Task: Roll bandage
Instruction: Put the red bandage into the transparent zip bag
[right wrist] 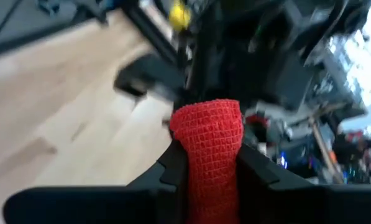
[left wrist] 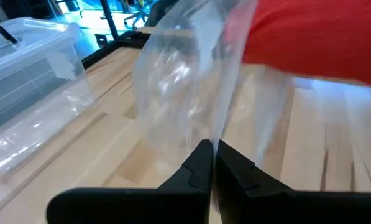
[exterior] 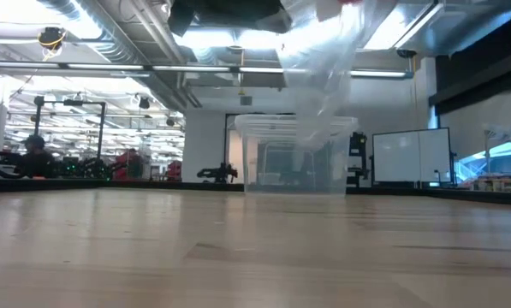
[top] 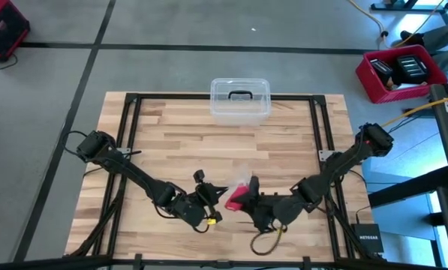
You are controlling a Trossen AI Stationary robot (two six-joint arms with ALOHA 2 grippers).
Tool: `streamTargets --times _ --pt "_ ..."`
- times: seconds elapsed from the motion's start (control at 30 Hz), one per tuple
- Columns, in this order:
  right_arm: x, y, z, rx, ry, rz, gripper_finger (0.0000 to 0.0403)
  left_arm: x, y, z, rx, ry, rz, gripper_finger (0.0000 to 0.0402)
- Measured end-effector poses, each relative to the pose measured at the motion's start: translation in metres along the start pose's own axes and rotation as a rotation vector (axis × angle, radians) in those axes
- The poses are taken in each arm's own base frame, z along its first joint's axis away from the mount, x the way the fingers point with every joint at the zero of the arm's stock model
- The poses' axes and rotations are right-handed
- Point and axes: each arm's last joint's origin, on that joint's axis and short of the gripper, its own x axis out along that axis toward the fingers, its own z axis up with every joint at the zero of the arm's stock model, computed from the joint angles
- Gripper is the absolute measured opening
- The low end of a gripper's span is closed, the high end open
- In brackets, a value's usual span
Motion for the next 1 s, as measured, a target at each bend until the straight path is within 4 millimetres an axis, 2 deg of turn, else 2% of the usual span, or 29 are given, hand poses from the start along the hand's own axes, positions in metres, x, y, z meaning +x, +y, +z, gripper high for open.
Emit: streamTargets --times 0.2,0.4,0.63,1.0 --pt "0.004 -0.01 0.01 -0.053 -0.126 -0.05 0.0087 0.001 0.0 0.001 -0.011 -0.006 -0.002 0.0001" --pt "0.018 -0.021 0.003 0.023 -0.194 0.0 0.0087 0.001 -0.002 0.004 -0.018 -0.032 -0.019 0.0001" --pt "0.031 -0.017 -0.01 -0.012 -0.115 0.033 0.0087 -0.006 -0.009 0.006 -0.001 -0.059 -0.056 0.0001" --pt "0.034 -0.005 -0.032 -0.026 0.026 0.082 0.0087 -0.013 -0.014 0.003 0.01 -0.068 -0.076 0.0001"
